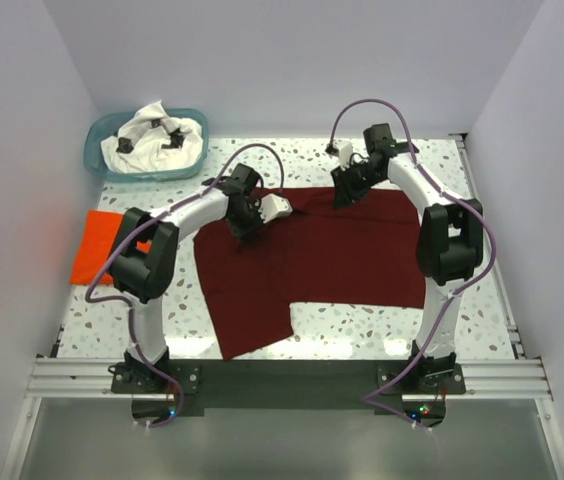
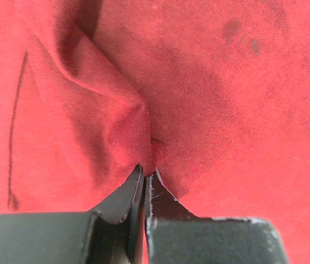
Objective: Fold and stack the t-shirts
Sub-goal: Fold the tshirt
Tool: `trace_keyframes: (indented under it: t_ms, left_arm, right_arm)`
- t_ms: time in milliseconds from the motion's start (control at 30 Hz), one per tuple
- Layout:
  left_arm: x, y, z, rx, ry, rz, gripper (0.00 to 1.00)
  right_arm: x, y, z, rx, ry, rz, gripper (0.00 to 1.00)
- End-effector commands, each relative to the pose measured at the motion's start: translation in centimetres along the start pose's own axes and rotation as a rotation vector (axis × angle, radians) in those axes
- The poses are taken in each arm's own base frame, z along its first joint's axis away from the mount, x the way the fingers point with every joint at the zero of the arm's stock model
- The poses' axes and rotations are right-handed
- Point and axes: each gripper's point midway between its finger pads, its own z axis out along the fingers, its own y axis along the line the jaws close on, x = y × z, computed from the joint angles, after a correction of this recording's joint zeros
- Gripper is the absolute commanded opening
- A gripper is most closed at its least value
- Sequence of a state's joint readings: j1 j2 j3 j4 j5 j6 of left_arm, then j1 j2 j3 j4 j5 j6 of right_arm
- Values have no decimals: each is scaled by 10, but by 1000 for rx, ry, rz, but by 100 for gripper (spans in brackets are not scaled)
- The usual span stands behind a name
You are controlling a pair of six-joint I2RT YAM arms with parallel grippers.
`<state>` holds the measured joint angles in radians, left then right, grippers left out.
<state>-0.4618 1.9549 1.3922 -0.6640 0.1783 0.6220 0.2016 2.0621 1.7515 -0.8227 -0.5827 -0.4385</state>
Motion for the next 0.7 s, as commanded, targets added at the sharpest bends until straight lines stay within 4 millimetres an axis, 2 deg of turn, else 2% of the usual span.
trace_keyframes:
  t_ms: [0,33,100,133,200,233,267,300,333,367,400,433,467,500,533,567,633,667]
  left_arm:
    - [-26,25,-24,-53,-84,16,0]
    - [-38,34,-35,-59,-120,17,0]
    - [-41,43,-42,-17,-157,-5,0]
    - [-54,58,-53,-42,-194,-5,0]
    - [-48,78,-48,-23,-197,-53,0]
    - [-58,94,-56,-48,-218,-55,0]
    - [-49,105,-39,-24,-197,-82,0]
    - [-50,111,-34,-22,-197,-86,0]
    - [-60,126,-37,-45,-221,-86,5]
    - [-52,133,-19,-25,-210,-111,10]
    - [-53,140,-14,-30,-220,-122,18]
    - [-63,154,-17,-61,-259,-142,22]
    - [-59,163,-6,-63,-263,-171,27]
    - [-61,172,-6,-89,-279,-192,32]
    - [-69,188,-11,-141,-321,-238,34]
    - [-67,201,-20,-176,-341,-271,38]
    - [-72,207,-34,-179,-409,-316,43]
    - [-71,212,-54,-193,-446,-330,43]
  right_arm:
    - [-8,-7,-7,18,-17,-36,27]
    - [-8,-7,-8,18,-17,-37,27]
    - [-6,-10,-10,20,-16,-33,27]
    - [-5,-10,-10,22,-15,-33,27]
    - [-3,-13,-11,22,-13,-31,27]
    - [-2,-14,-11,22,-10,-27,27]
    - [-1,-15,-12,23,-8,-21,27]
    - [0,-16,-11,21,-2,-22,27]
    - [0,-18,-13,22,-3,-21,29]
    - [1,-18,-13,23,3,-19,29]
    - [1,-19,-14,27,6,-23,30]
    - [2,-21,-14,32,5,-23,30]
    - [2,-22,-15,36,3,-24,30]
    - [2,-23,-15,40,4,-23,30]
    - [2,-23,-15,40,5,-23,30]
    - [1,-23,-15,40,5,-23,30]
    - [-5,-21,-18,39,-15,-31,30]
    - [-9,-20,-19,35,-33,-19,30]
